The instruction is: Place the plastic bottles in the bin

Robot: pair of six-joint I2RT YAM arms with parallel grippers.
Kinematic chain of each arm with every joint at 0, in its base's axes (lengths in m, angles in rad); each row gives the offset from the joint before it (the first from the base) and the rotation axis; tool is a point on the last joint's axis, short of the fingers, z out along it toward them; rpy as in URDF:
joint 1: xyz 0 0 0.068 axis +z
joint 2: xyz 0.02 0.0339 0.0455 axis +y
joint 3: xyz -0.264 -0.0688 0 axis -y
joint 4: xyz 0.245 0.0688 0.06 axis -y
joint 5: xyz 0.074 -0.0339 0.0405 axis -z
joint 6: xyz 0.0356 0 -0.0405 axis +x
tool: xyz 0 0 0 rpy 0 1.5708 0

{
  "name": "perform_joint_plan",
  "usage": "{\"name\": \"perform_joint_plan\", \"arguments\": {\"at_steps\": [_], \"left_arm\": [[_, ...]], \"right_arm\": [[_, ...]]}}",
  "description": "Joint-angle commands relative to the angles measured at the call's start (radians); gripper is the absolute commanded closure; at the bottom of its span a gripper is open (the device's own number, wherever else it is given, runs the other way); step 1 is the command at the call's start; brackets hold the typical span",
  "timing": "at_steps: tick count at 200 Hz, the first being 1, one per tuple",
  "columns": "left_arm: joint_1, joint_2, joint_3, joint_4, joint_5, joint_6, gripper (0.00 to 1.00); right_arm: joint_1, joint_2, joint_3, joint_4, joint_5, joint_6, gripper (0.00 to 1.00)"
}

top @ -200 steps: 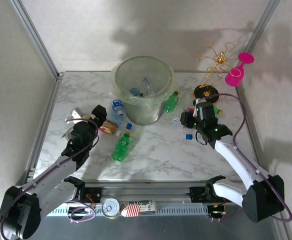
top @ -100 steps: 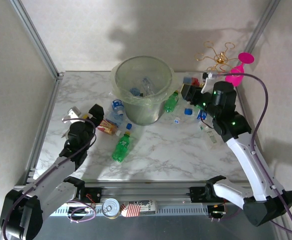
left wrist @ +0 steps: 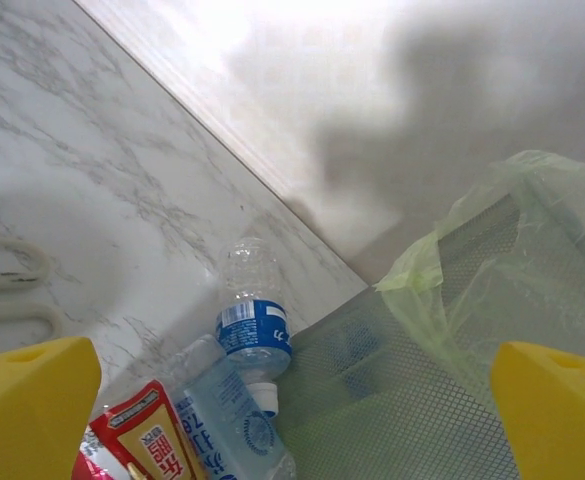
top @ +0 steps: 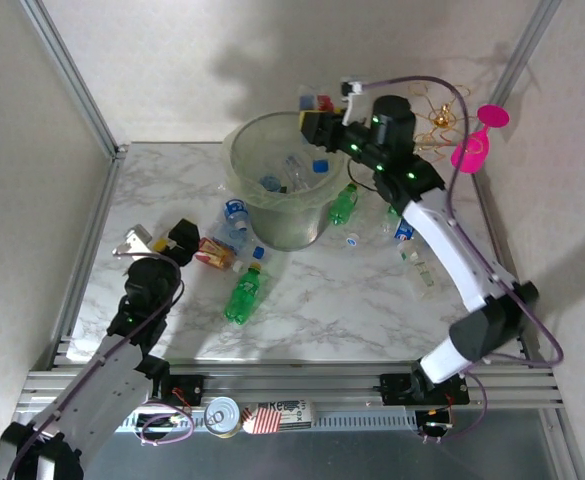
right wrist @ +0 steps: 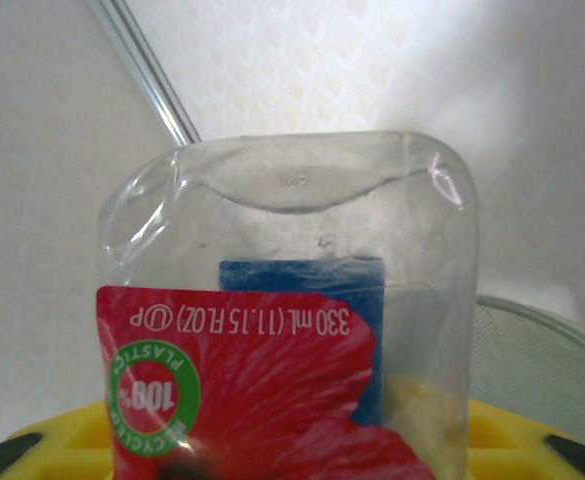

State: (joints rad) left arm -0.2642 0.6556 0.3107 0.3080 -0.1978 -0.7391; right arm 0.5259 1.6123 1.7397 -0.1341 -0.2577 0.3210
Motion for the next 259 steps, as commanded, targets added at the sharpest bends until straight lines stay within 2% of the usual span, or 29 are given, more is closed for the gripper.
{"name": "perform_joint_plan", "arguments": {"at_steps": [1,18,63,89,100,122,158,188,201,231,259], "left_arm": [[0.010,-0.050,-0.023,-0.079,-0.042,0.030,0.00],[0.013,-0.071,-0.027,-0.102,-0.050,0.037,0.00],[0.015,-0.071,-0.019,-0.125,-0.040,0.061,0.00],[0.016,-0.052,-0.012,-0.130,-0.024,0.070,0.00],[0.016,-0.045,-0.007,-0.130,-0.019,0.073,0.00],[0.015,-0.030,0.007,-0.131,-0.009,0.078,0.00],[0.016,-0.006,0.024,-0.133,0.003,0.083,0.01],[0.017,0.015,0.032,-0.132,0.028,0.073,0.00],[0.017,0.024,0.036,-0.137,0.046,0.070,0.00],[0.017,0.051,0.061,-0.179,0.114,0.076,0.00],[0.013,0.093,0.100,-0.244,0.216,0.097,0.00]], "right_arm": [[0.034,0.098,0.125,-0.046,0.049,-0.067,0.64],[0.053,0.181,0.187,-0.092,0.110,-0.087,0.64],[0.086,0.362,0.322,-0.199,0.178,-0.119,0.60],[0.106,0.425,0.382,-0.242,0.213,-0.139,0.54],[0.111,0.444,0.411,-0.256,0.224,-0.148,0.49],[0.114,0.460,0.457,-0.273,0.233,-0.152,0.29],[0.115,0.406,0.461,-0.263,0.253,-0.171,0.11],[0.116,0.279,0.343,-0.203,0.279,-0.187,0.05],[0.115,0.203,0.245,-0.159,0.295,-0.191,0.01],[0.115,0.024,-0.010,-0.052,0.334,-0.183,0.01],[0.114,-0.136,-0.255,0.031,0.423,-0.166,0.01]]}}
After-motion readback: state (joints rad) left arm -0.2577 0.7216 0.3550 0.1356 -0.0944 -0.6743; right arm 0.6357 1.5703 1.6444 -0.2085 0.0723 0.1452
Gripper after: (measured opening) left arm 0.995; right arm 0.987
